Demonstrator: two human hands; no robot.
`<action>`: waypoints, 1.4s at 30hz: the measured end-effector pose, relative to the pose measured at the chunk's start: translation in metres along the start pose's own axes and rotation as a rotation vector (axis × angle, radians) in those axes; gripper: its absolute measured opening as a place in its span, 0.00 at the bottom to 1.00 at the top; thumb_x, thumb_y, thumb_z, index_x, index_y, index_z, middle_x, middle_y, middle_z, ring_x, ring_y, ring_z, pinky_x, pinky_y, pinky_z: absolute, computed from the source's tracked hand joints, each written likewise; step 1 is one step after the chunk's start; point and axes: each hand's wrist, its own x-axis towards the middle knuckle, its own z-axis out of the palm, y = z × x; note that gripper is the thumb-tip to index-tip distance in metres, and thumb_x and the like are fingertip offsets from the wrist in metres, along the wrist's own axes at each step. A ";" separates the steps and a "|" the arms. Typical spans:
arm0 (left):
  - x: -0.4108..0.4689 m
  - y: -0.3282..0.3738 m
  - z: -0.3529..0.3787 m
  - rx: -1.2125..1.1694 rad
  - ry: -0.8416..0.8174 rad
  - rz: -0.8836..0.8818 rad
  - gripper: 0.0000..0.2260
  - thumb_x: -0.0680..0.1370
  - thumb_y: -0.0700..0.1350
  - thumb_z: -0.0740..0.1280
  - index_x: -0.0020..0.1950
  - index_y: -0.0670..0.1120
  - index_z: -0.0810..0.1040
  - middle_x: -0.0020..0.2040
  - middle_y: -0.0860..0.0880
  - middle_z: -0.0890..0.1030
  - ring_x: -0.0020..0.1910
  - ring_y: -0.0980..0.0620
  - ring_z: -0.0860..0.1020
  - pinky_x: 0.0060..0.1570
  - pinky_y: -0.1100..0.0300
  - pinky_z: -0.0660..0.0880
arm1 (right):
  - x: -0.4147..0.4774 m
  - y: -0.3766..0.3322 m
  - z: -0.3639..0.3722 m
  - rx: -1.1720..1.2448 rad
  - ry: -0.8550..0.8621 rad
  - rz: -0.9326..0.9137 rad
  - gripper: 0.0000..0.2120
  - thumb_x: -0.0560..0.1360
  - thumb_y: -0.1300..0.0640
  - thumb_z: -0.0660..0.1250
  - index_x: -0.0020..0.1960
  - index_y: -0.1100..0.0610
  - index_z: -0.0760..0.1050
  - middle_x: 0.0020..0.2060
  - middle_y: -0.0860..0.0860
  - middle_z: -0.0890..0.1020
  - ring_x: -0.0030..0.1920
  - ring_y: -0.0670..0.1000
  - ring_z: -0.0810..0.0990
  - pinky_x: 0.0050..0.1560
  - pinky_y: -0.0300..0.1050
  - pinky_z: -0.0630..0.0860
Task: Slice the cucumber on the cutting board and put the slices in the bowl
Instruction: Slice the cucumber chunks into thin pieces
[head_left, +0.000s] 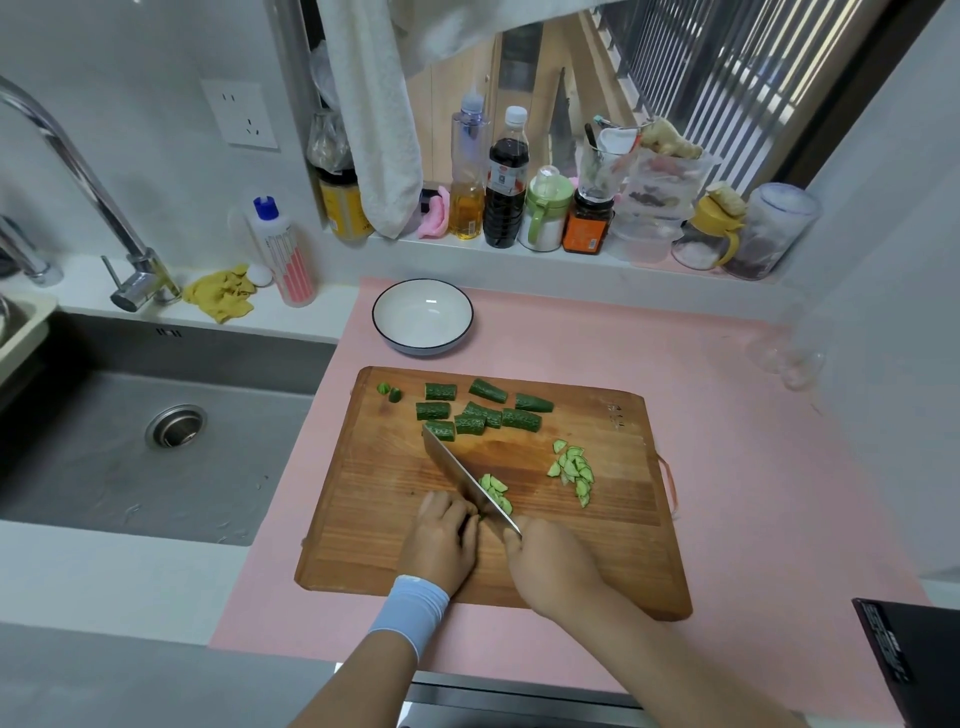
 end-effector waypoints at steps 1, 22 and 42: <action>0.000 0.000 0.000 -0.001 0.005 -0.001 0.07 0.75 0.43 0.63 0.44 0.43 0.79 0.42 0.49 0.76 0.44 0.51 0.71 0.48 0.63 0.70 | 0.000 0.000 0.001 0.002 -0.002 -0.001 0.13 0.83 0.49 0.55 0.54 0.52 0.77 0.47 0.53 0.83 0.48 0.57 0.81 0.41 0.44 0.69; -0.001 -0.002 0.001 -0.019 0.017 -0.005 0.07 0.76 0.43 0.63 0.43 0.43 0.80 0.42 0.49 0.78 0.45 0.50 0.74 0.50 0.63 0.71 | -0.012 0.007 -0.003 0.036 -0.018 0.023 0.13 0.83 0.49 0.54 0.42 0.49 0.71 0.37 0.48 0.79 0.41 0.55 0.79 0.38 0.45 0.70; -0.002 -0.002 0.000 -0.023 0.022 -0.023 0.07 0.76 0.42 0.63 0.42 0.43 0.79 0.41 0.49 0.78 0.44 0.51 0.73 0.50 0.63 0.71 | -0.015 0.005 0.000 0.025 0.029 -0.005 0.15 0.83 0.48 0.55 0.38 0.47 0.64 0.35 0.45 0.75 0.40 0.53 0.76 0.38 0.46 0.67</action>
